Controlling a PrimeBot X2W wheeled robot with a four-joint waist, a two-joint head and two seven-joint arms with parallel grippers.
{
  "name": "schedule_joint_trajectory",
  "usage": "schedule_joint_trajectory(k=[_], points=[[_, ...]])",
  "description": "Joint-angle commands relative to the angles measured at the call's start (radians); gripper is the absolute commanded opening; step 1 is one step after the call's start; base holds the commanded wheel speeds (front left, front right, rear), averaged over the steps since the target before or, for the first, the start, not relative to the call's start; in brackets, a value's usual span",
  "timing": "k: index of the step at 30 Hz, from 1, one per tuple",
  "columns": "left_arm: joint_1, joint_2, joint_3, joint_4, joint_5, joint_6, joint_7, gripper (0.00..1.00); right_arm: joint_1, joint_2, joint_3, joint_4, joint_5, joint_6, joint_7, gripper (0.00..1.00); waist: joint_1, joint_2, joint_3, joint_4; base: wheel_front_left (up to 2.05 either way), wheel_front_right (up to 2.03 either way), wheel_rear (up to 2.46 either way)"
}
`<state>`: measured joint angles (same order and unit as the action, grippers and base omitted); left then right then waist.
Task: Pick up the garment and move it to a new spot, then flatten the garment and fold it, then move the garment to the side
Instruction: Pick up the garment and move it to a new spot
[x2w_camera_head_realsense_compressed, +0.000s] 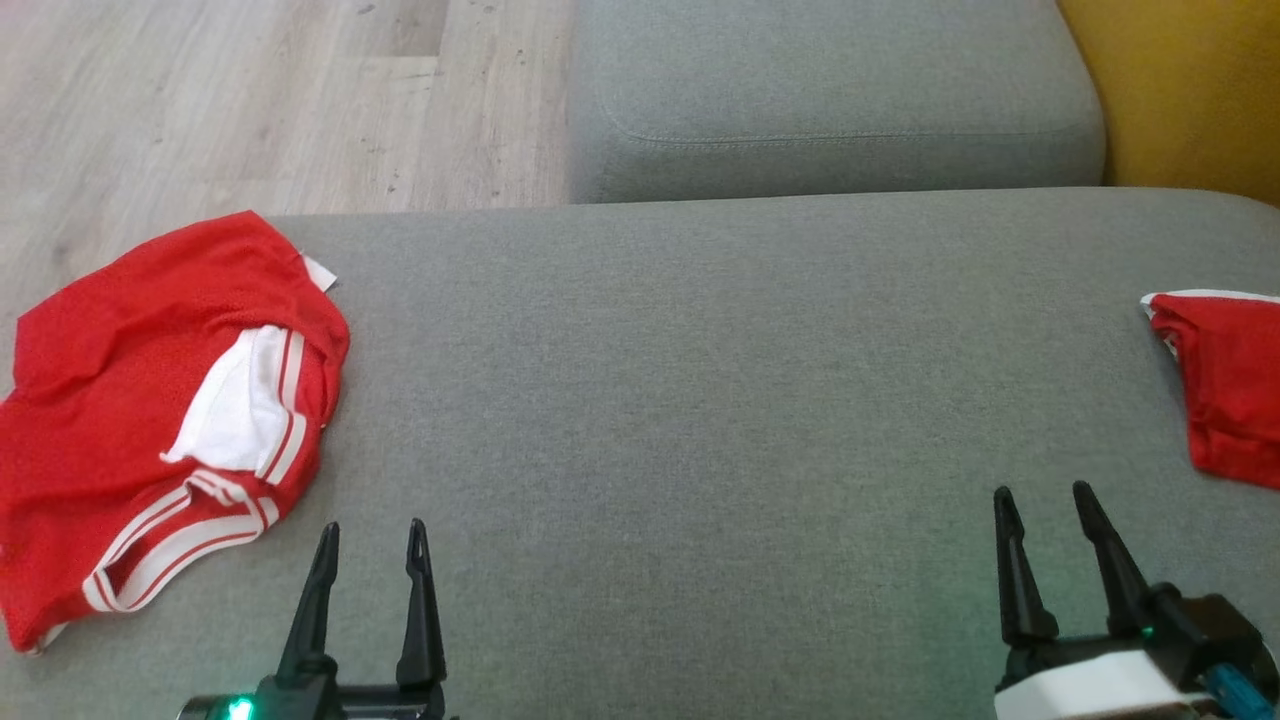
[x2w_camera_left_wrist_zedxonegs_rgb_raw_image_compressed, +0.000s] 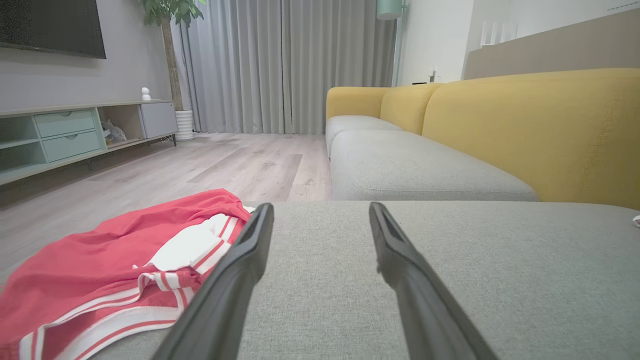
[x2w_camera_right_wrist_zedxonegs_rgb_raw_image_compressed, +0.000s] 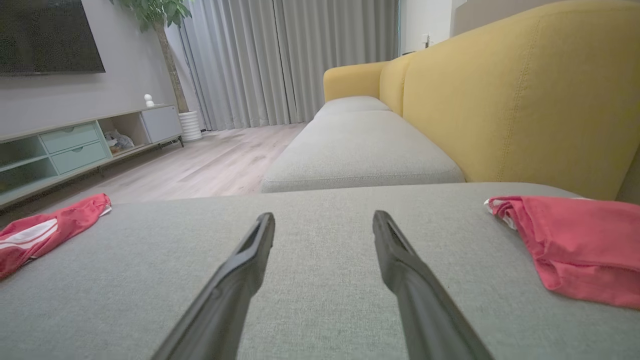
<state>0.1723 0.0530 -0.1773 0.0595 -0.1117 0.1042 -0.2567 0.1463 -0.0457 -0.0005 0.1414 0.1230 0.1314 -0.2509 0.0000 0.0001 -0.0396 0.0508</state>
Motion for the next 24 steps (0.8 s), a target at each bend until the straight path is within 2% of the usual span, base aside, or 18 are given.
schedule_joint_trajectory(k=[1, 7, 17, 24], points=[[-0.024, -0.003, 0.033, -0.023, 0.014, -0.003, -0.005, 1.0, -0.016, -0.005, 0.02, -0.036, -0.001, -0.001, -0.011, 1.0, 0.0, -0.0001, 0.002, 0.012, 0.0, 0.0, 0.0], [-0.02, -0.003, 0.03, -0.026, 0.019, 0.003, -0.005, 1.0, -0.006, -0.005, 0.039, -0.036, -0.012, -0.001, -0.011, 1.0, 0.0, -0.0001, 0.007, 0.076, 0.0, 0.0, 0.0], [0.014, -0.003, 0.055, -0.034, 0.028, 0.016, -0.005, 1.0, -0.013, -0.005, 0.104, -0.024, 0.008, -0.001, -0.011, 1.0, 0.0, -0.0001, 0.008, 0.248, 0.0, 0.0, 0.0], [0.024, -0.003, 0.079, -0.044, 0.029, 0.02, -0.005, 1.0, -0.013, -0.005, 0.112, -0.021, 0.005, -0.001, -0.011, 1.0, 0.0, -0.0001, -0.002, 0.354, 0.0, 0.0, 0.0]])
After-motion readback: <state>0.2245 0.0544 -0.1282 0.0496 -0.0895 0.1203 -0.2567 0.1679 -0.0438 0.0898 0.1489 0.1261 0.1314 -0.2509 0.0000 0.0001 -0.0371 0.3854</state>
